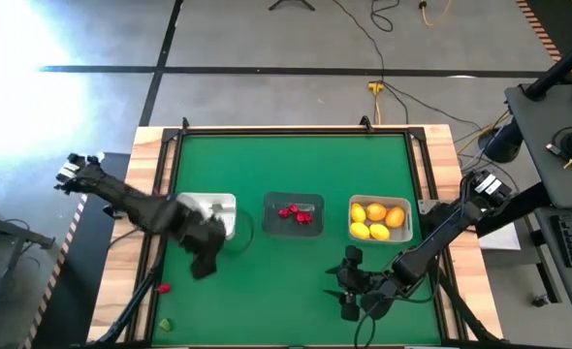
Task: Sort produce into baskets
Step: Put the green chili pepper into the white bin
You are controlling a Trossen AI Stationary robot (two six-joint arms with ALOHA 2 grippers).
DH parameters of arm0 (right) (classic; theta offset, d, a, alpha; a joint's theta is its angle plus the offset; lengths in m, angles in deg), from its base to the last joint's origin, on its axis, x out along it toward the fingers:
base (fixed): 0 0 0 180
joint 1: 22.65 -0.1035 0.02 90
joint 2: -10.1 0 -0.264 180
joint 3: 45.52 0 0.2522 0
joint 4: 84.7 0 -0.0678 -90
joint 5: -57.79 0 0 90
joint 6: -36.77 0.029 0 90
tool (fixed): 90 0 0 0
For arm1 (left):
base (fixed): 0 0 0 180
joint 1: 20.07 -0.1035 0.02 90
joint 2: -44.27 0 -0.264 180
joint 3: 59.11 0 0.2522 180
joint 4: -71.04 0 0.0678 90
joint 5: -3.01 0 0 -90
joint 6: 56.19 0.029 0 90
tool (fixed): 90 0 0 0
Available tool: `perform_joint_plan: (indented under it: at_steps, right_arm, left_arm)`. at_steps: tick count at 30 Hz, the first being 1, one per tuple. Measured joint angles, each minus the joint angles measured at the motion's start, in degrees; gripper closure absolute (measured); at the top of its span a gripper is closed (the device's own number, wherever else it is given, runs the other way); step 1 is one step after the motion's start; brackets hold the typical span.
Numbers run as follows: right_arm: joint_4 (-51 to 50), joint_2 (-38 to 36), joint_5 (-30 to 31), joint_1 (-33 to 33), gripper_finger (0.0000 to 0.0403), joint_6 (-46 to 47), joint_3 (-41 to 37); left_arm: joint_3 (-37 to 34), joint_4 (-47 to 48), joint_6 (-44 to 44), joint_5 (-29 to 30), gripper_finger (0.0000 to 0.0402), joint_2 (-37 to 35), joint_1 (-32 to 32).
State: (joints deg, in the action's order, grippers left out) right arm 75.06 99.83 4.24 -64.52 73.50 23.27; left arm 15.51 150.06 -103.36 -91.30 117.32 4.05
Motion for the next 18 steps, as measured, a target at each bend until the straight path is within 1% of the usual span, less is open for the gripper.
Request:
perform_joint_plan:
  at_steps: [2, 3, 7, 8, 11, 13, 15, 18]
  right_arm:
    - [0.1, 0.0, 1.6, 0.0, 0.0170, 0.0, 0.0]
    - [0.4, 0.0, 2.5, 0.0, 0.0170, 0.0, 0.0]
    - [2.9, 0.0, 3.9, -0.1, 0.0170, -0.4, 0.0]
    - [3.5, 0.0, 3.9, -0.1, 0.0170, -0.5, 0.0]
    - [4.8, 0.0, 3.8, -0.2, 0.0170, -0.5, 0.0]
    - [5.3, 0.0, 3.8, -0.5, 0.0170, -0.2, 0.0]
    - [5.7, 0.0, 3.8, -1.0, 0.0170, 1.1, 0.0]
    - [6.1, 0.4, 3.9, -2.1, 0.0170, 2.9, 0.0]
  left_arm:
    - [2.9, -1.2, -5.0, -0.6, 0.0178, 0.8, 6.9]
    - [4.2, -1.2, -7.7, 0.3, 0.0178, 1.5, 10.7]
    - [7.6, -1.0, -18.6, 7.9, 0.0178, 5.4, 24.6]
    - [8.0, -0.8, -20.5, 8.9, 0.0178, 6.8, 27.9]
    - [9.3, -0.7, -20.8, 9.4, 0.0178, 12.1, 35.1]
    - [10.0, -0.5, -19.0, 8.9, 0.0177, 16.1, 39.2]
    - [10.7, -0.5, -18.1, 6.9, 0.0178, 19.9, 41.6]
    - [11.4, 0.2, -18.3, -0.7, 0.0184, 25.4, 42.5]
